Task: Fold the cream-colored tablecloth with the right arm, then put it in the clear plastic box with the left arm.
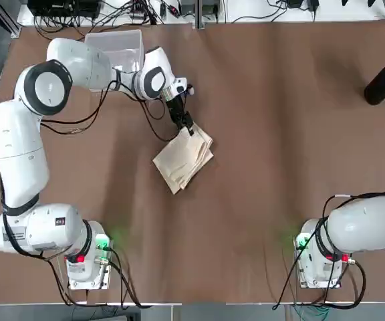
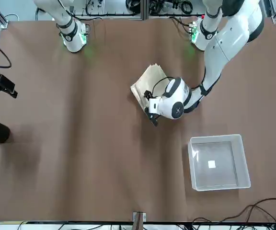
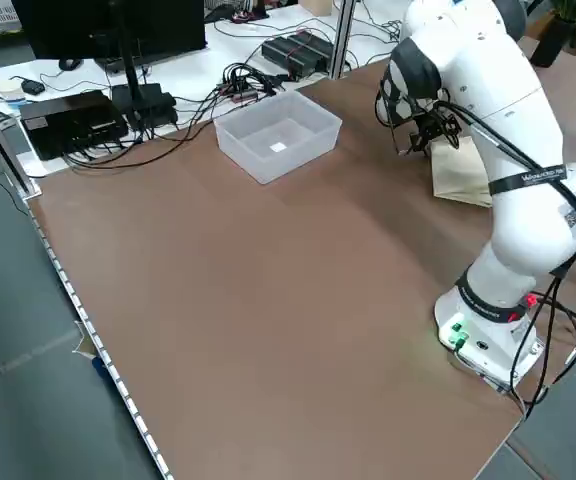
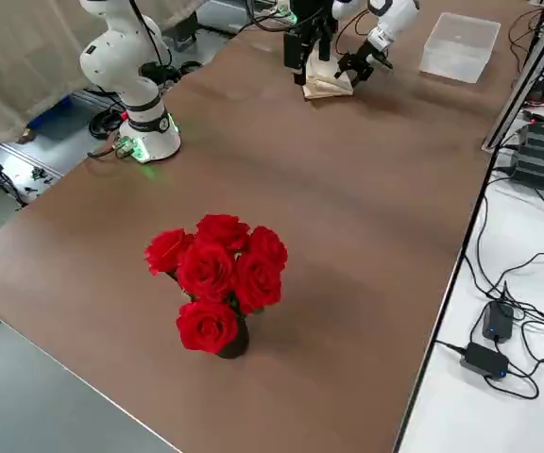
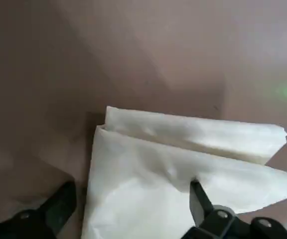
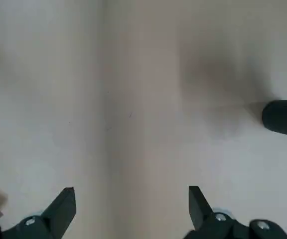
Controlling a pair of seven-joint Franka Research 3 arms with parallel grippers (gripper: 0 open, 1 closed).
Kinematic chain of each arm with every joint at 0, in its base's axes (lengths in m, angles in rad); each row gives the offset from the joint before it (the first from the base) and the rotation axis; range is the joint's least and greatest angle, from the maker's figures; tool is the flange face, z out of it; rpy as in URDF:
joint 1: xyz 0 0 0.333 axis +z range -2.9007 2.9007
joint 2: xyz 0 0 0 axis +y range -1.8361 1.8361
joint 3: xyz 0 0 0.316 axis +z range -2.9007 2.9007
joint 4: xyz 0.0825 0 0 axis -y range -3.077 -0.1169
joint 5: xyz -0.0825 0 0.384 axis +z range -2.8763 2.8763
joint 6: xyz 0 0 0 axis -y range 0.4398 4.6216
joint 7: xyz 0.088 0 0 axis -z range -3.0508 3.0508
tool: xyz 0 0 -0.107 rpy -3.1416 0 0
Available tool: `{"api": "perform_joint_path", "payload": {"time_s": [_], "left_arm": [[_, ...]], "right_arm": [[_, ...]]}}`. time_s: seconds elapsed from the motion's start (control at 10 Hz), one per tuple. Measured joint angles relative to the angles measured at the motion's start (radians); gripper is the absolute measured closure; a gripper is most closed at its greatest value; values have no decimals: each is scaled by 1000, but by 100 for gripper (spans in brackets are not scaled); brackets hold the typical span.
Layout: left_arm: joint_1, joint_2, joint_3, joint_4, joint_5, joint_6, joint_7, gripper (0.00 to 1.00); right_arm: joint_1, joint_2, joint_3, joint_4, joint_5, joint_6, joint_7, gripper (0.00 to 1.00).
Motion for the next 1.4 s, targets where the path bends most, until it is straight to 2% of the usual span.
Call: {"api": "perform_joint_path", "payload": {"time_s": [0.2,0.3,0.5,0.7,0.8,1.2,1.4], "left_arm": [[-7,4,0,-10,0,0,0,5],[-12,4,1,-16,-1,0,-5,13],[-15,4,0,-32,-2,-1,-25,46],[-16,1,-3,-35,-2,-11,-76,74],[-16,-4,-5,-34,-2,-23,-92,82],[-3,-48,-8,-27,-2,-150,-116,83],[49,-86,-47,-14,-2,-246,-119,84]], "right_arm": [[0,0,0,0,0,0,0,0],[0,0,0,0,0,0,0,0],[0,0,0,0,0,0,0,0],[0,0,0,0,0,0,0,0],[0,0,0,0,0,0,0,0],[0,0,-1,0,0,0,0,0],[0,0,-1,0,0,0,0,0]]}}
